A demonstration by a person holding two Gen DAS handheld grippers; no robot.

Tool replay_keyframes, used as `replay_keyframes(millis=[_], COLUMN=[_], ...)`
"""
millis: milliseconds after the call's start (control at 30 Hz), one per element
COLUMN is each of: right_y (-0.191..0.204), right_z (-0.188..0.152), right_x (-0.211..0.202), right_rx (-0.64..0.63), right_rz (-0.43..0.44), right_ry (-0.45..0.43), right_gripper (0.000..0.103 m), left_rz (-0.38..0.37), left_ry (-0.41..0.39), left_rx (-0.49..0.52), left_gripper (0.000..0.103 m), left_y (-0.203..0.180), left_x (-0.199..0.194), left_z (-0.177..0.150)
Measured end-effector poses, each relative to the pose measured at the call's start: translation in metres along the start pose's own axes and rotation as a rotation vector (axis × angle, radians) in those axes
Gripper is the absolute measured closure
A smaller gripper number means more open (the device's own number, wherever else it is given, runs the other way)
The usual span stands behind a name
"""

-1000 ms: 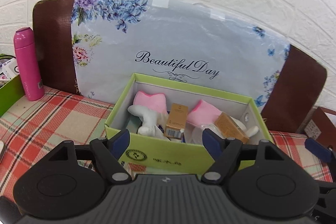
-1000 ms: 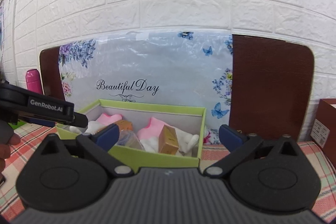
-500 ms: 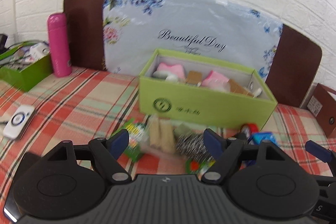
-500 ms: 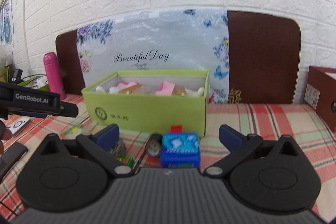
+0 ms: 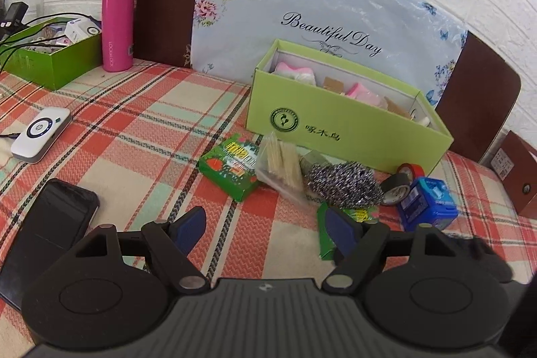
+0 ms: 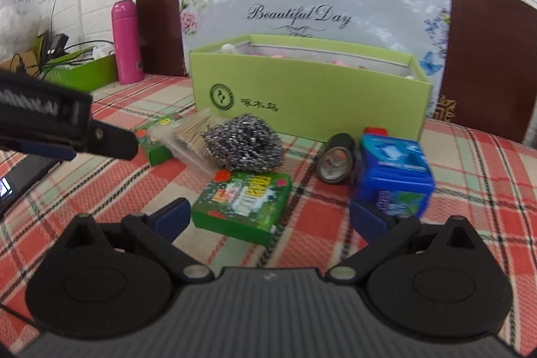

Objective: Organize objects
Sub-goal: 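Grasp the steel wool scrubber with the left tool while the right tool grasps the green soap box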

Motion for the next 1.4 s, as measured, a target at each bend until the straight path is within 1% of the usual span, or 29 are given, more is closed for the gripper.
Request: replay_keyframes(millis=[100,133,167,233,333,433,500,533,567,633,700,733,767,800,833,867,933,967,1033,1067,1100,1133,1167,1200,1233,1300,1333,1367,1400], right_y=[0.005,0.006,0.006,0.001,-0.008,-0.018,-0.024,-0.027,-0.029,-0.035,-0.042,-0.045,-0.046,-0.048,-0.049,-0.05,-0.051,-0.052,-0.052,-0.052,-0.052,-0.051,-0.051,-0.049,-0.048,-0.046,-0.046,-0.046,-0.046], right_z=[0.002,0.002,0.002,-0.001,-0.005,-0.012,-0.017,-0.02,-0.023,-0.027,-0.032,-0.034,-0.036,-0.038,-0.039,-0.039,-0.043,-0.044,-0.045,-0.045,-0.045,-0.045,-0.045,-0.046,-0.046,-0.048,-0.048,-0.048,-0.048], right_x=[0.014,0.018,0.022,0.023,0.01,-0.005,-0.016,-0.021,-0.026,-0.036,-0.044,-0.048,-0.051,-0.054,-0.056,-0.058,-0.063,-0.064,-0.066,-0.066,-0.066,-0.065,-0.064,-0.063,-0.063,-0.062,-0.062,-0.062,-0.062], right_rx=[-0.007,-0.011,-0.013,0.022,0.047,0.066,0.092,0.103,0.111,0.128,0.142,0.149,0.153,0.152,0.149,0.147,0.154,0.161,0.16,0.158,0.155,0.151,0.148,0.145,0.141,0.134,0.132,0.132,0.132], right_rz=[0.023,0.022,0.016,0.045,0.044,0.034,0.03,0.03,0.029,0.023,0.018,0.017,0.016,0.016,0.014,0.011,0.01,0.011,0.01,0.01,0.009,0.006,0.005,0.003,0.001,0.0,-0.001,-0.002,-0.001], right_ry=[0.013,0.013,0.025,0.059,0.064,0.067,0.066,0.066,0.064,0.063,0.061,0.06,0.06,0.061,0.062,0.062,0.058,0.056,0.056,0.057,0.06,0.061,0.063,0.064,0.064,0.065,0.065,0.066,0.066], right_gripper=[0.0,0.006,0.024,0.038,0.04,0.04,0.04,0.04,0.04,0.039,0.039,0.039,0.039,0.039,0.039,0.039,0.039,0.039,0.038,0.038,0.037,0.036,0.034,0.033,0.031,0.029,0.029,0.028,0.028], left_rz=[-0.026,-0.036,-0.047,-0.065,-0.096,-0.135,-0.124,-0.12,-0.12,-0.131,-0.163,-0.176,-0.189,-0.203,-0.212,-0.215,-0.212,-0.211,-0.227,-0.228,-0.227,-0.228,-0.221,-0.207,-0.193,-0.179,-0.171,-0.169,-0.17], left_ry=[0.008,0.009,0.006,-0.003,-0.01,0.0,0.019,0.034,0.047,0.07,0.073,0.079,0.092,0.111,0.134,0.154,0.122,0.119,0.111,0.103,0.1,0.097,0.09,0.076,0.05,0.014,0.01,0.017,0.036], left_rx=[0.011,0.015,0.022,0.041,0.071,0.117,0.165,0.188,0.203,0.207,0.201,0.208,0.222,0.237,0.248,0.255,0.267,0.27,0.246,0.222,0.193,0.157,0.11,0.065,0.038,0.055,0.069,0.086,0.105], left_gripper=[0.022,0.022,0.022,0.022,0.022,0.022,0.022,0.024,0.026,0.027,0.03,0.039,0.059,0.072,0.089,0.092,0.092,0.092,0.091,0.086,0.08,0.061,0.039,0.032,0.03,0.03,0.03,0.034,0.042], left_y=[-0.01,-0.015,-0.02,-0.032,-0.053,-0.075,-0.086,-0.09,-0.091,-0.085,-0.077,-0.074,-0.072,-0.071,-0.07,-0.068,-0.064,-0.063,-0.06,-0.06,-0.06,-0.061,-0.062,-0.064,-0.067,-0.078,-0.084,-0.088,-0.091], left_x=[0.002,0.003,0.004,0.007,0.015,0.032,0.046,0.052,0.055,0.056,0.051,0.05,0.05,0.051,0.052,0.053,0.046,0.041,0.034,0.032,0.032,0.032,0.032,0.031,0.03,0.031,0.035,0.04,0.047], left_z=[0.005,0.007,0.008,0.012,0.017,0.02,0.018,0.017,0.014,0.006,0.0,-0.003,-0.006,-0.01,-0.016,-0.023,-0.033,-0.035,-0.035,-0.033,-0.03,-0.024,-0.019,-0.013,-0.009,-0.001,0.001,0.001,0.0])
Point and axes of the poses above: each gripper's, at about its wrist camera, not at the fingertips, and x roughly the way its jaws point, y to its left, z to its top, the point moved 2 cm from there along x, roughly the way its jaws point, and after that the axes turned 13 degrees about z, right-handed, at the moved point
